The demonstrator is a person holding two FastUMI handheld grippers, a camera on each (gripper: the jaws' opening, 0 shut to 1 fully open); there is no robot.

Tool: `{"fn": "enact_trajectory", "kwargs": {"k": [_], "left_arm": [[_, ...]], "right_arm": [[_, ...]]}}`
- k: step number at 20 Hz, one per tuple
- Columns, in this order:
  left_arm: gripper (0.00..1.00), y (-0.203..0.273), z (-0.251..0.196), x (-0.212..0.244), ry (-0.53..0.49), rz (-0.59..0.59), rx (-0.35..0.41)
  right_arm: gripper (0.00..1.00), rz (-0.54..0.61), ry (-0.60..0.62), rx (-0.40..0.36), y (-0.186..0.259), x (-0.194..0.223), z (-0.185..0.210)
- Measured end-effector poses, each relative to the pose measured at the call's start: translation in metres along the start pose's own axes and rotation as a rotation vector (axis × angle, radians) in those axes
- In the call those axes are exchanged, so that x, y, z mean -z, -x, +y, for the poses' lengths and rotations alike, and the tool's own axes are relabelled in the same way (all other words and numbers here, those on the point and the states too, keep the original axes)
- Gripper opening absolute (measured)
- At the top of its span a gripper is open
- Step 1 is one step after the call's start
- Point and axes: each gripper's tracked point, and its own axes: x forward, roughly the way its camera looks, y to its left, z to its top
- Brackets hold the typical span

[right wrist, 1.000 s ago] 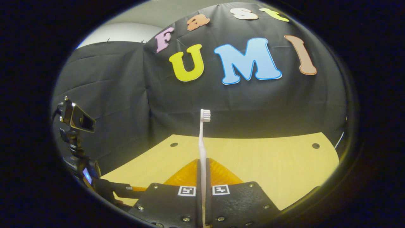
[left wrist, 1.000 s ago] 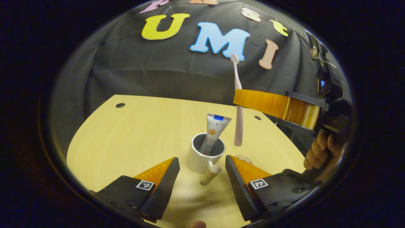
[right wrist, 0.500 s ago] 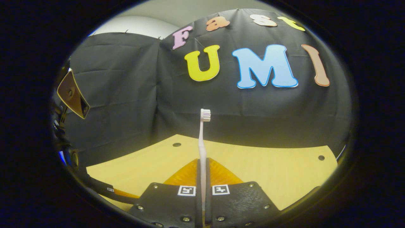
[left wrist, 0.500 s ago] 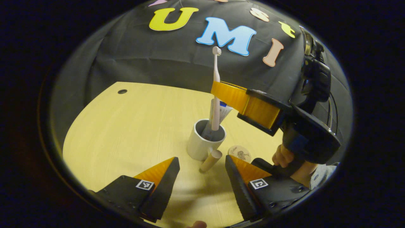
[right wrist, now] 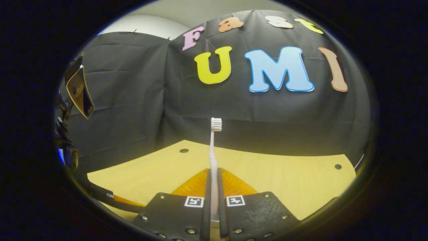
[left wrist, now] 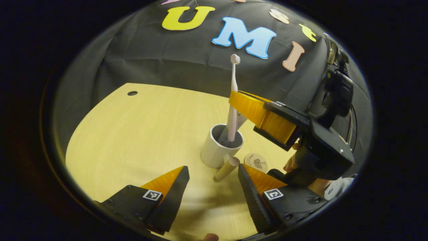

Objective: Put the toothbrush and toothpaste on the desktop into the cup, then pick up the cup and place it on the coaster on the desktop.

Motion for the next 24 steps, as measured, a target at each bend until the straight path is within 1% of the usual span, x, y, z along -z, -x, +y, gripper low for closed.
{"fn": "enact_trajectory", "kwargs": {"k": [2,3,4,5,6,7,8,9,10,11,14,18,23,24], "left_arm": [[0.97,0.001,-0.006,-0.001,-0.007,0.002,0.005],[0.97,0.002,-0.009,-0.002,-0.010,0.003,0.007],[0.97,0.004,-0.005,0.001,-0.013,0.003,0.008],[0.95,0.004,-0.005,0.001,-0.016,0.003,0.010],[0.97,0.005,-0.006,0.002,-0.019,0.003,0.012],[0.97,0.005,-0.006,0.003,-0.021,0.004,0.013],[0.95,0.006,-0.007,0.004,-0.022,0.005,0.015],[0.95,0.006,-0.007,0.004,-0.023,0.006,0.017],[0.95,0.006,-0.009,0.005,-0.024,0.009,0.017],[0.97,0.005,-0.010,0.004,-0.025,0.013,0.018],[0.92,-0.004,-0.018,0.000,-0.026,0.026,0.015],[0.92,-0.018,-0.024,0.001,-0.023,0.065,0.004],[0.97,-0.038,-0.032,0.001,-0.014,0.123,-0.006],[0.95,-0.041,-0.033,0.000,-0.014,0.134,-0.009]], "right_arm": [[0.24,0.008,-0.015,-0.011,0.002,0.000,0.003],[0.42,0.013,-0.022,-0.011,0.003,0.001,0.002],[0.51,0.015,-0.025,-0.008,0.003,0.000,0.001],[0.65,0.016,-0.028,-0.005,0.005,0.000,-0.001],[0.71,0.014,-0.030,0.001,0.005,-0.003,-0.003],[0.81,0.009,-0.031,0.006,0.007,-0.005,-0.005],[0.85,0.001,-0.031,0.013,0.009,-0.009,-0.008],[0.87,-0.007,-0.031,0.022,0.011,-0.012,-0.011],[0.87,-0.014,-0.031,0.029,0.014,-0.015,-0.014],[0.87,-0.019,-0.033,0.037,0.016,-0.017,-0.017],[0.87,-0.030,-0.040,0.062,0.026,-0.028,-0.031],[0.87,-0.040,-0.041,0.095,0.041,-0.040,-0.053],[0.87,-0.043,-0.042,0.143,0.063,-0.051,-0.083],[0.87,-0.046,-0.041,0.154,0.068,-0.053,-0.089]]}}
